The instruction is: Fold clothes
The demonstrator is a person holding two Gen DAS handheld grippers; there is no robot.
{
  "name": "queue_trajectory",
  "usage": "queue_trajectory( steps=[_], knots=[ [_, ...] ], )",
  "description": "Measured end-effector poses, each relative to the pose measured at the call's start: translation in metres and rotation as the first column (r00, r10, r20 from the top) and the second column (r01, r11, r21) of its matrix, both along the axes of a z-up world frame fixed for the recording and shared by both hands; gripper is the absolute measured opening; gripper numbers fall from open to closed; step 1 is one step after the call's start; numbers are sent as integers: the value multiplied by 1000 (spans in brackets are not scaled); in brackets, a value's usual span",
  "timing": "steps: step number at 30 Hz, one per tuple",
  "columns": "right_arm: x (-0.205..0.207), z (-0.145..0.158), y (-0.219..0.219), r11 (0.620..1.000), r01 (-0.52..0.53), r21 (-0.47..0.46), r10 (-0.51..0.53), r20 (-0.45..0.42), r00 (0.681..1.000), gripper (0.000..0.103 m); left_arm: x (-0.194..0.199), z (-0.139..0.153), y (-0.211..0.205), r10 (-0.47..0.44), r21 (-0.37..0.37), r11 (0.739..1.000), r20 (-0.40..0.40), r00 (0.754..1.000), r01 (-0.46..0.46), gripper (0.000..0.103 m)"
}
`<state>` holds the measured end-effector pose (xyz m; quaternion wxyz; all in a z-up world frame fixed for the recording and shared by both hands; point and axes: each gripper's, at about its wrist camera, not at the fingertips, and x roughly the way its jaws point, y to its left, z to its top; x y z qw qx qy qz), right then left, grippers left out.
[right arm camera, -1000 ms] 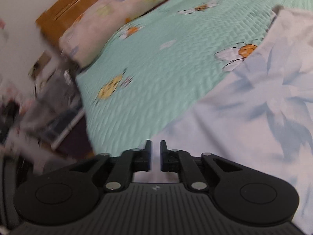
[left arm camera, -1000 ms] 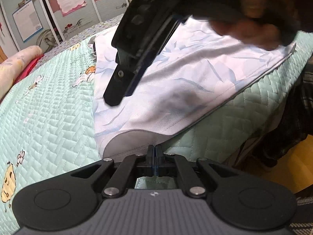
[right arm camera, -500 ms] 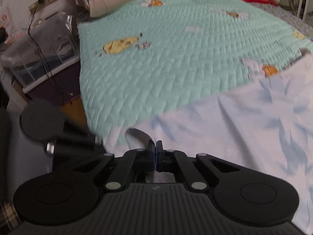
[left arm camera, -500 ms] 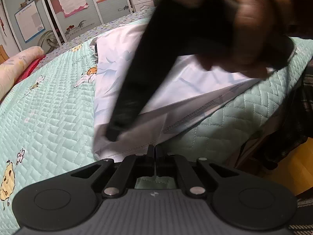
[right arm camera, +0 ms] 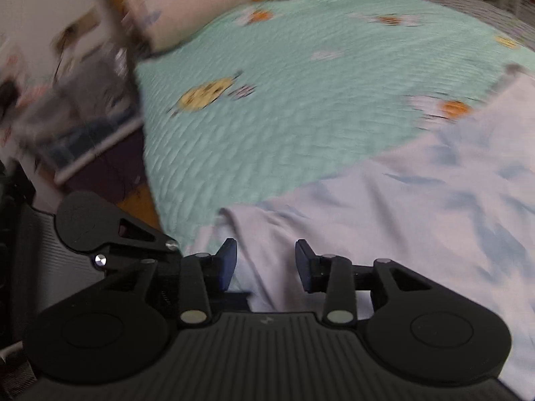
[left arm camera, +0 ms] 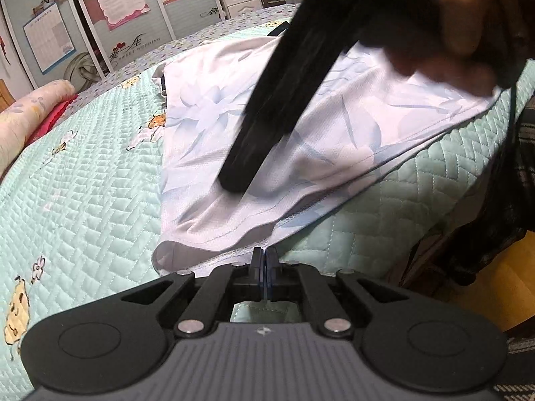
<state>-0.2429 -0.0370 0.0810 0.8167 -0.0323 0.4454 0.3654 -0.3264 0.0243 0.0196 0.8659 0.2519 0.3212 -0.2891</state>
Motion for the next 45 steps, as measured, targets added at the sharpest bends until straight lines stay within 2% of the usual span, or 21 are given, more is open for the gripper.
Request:
queue_trajectory(
  steps=[4,7,8,9,10,13,14,15,19,21,23,26,27,29,30,33,35,39,42,43,45],
  knots=[
    [-2,0,-68,977,190,97,-181,-100,978,39,3,2,-2,10,13,1000,-18,1000,-10,1],
    [11,-22,-112,939,325,113,-298,-206,932,38,8,4,-3,17,21,1000,-39,999,-16,1],
    [18,-34,-125,923,367,114,-333,-240,912,31,8,5,-3,19,28,999,-42,999,-17,1],
    [25,-45,-139,906,409,113,-367,-273,889,19,6,6,-4,19,40,999,-44,999,-18,1],
    [31,-52,-151,879,460,129,-401,-323,857,0,4,7,-6,20,51,999,-46,999,-18,1],
    [26,-47,-163,860,473,192,-392,-345,853,10,3,8,-6,33,62,998,-71,997,-29,1],
    [24,-45,-166,854,474,213,-387,-349,854,23,5,10,-5,43,57,998,-85,996,-38,1],
    [21,-43,-169,848,475,234,-382,-353,854,28,6,12,-5,52,51,998,-98,994,-47,3],
    [-1,-45,-196,811,520,267,-417,-359,835,30,-1,29,-4,64,-19,998,-143,988,-68,3],
    [-19,-40,-220,768,560,310,-448,-366,816,30,-4,40,-8,52,-78,995,-155,987,-65,3],
    [-40,-36,-244,730,602,324,-494,-359,792,31,-4,50,-19,45,-119,991,-134,990,-61,3],
    [-73,-27,-274,689,639,343,-544,-338,768,32,4,57,-44,34,-137,990,-82,996,-45,3],
    [-84,-25,-284,671,658,342,-568,-333,752,32,9,55,-54,37,-131,990,-77,996,-47,4],
    [-107,-21,-309,606,717,346,-639,-327,697,32,18,52,-73,43,-116,992,-73,996,-51,4],
    [-120,-19,-322,562,749,350,-677,-325,660,32,20,49,-80,41,-111,993,-78,996,-49,4],
    [-158,-13,-363,465,820,334,-773,-298,560,35,18,44,-100,25,-93,995,-92,995,-34,4],
    [-168,-17,-382,427,847,316,-805,-294,515,42,12,41,-111,-2,-89,996,-98,995,-7,4],
    [-187,-28,-418,353,893,278,-857,-286,428,44,1,37,-132,-36,-70,997,-112,993,29,4],
    [-166,-32,-421,382,878,289,-854,-251,455,44,-3,37,-146,-44,-58,998,-115,992,37,4],
    [-157,-30,-418,406,869,283,-855,-219,471,44,-4,38,-150,-46,-55,998,-117,992,40,4],
    [-145,-32,-420,416,867,274,-855,-206,475,44,-6,39,-159,-52,-43,998,-109,993,47,4]
  ],
)
